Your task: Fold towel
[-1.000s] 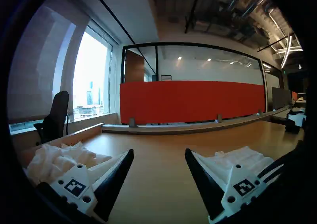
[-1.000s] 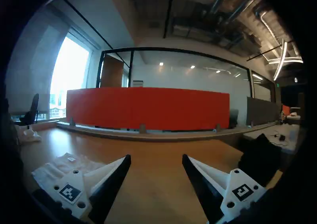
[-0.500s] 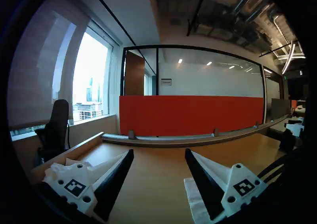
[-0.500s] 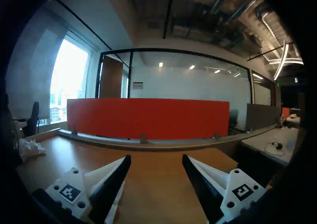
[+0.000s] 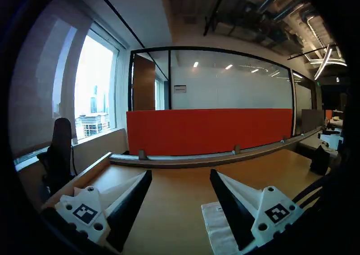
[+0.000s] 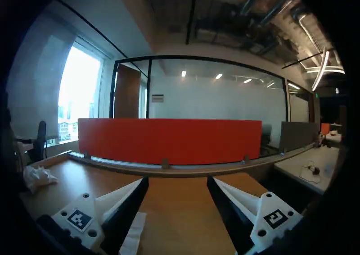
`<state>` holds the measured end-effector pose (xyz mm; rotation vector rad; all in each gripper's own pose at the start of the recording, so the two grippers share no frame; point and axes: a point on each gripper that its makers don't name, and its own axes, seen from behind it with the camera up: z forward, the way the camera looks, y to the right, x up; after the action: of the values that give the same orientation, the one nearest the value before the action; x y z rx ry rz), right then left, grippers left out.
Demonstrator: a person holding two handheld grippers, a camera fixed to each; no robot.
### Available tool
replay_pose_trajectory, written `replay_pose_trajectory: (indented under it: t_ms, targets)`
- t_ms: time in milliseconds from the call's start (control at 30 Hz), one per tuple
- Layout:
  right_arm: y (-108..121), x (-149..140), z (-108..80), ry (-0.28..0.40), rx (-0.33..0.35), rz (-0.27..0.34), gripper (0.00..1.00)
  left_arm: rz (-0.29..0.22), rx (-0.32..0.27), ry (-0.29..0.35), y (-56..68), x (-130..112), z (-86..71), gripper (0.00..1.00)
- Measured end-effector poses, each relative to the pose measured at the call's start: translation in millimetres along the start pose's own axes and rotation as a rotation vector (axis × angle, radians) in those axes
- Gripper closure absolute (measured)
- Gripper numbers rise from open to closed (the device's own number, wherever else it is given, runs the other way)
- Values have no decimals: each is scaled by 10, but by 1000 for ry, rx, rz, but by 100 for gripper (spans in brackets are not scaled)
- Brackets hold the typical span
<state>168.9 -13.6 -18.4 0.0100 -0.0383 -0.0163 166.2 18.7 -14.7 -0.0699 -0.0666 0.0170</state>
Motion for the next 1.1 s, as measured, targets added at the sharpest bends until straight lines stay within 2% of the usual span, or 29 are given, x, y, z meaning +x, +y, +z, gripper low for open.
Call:
replay_pose_trajectory:
  t_ms: [300,667,867,1100]
  targets:
    - [-143,4,-73,-56,69,-27,0,35,-77,-72,159,-44,-61,4]
    - [-541,-276,-204,-203,271,-132,0,90,-218,-193,376,-283,-164,4]
    - [-752,-412,-278,-273,367,-161,0,120,-281,-228,484,-370,-174,4]
    - [-867,-601,-300,-323,424,-196,0,156,-334,-269,596,-577,-178,4]
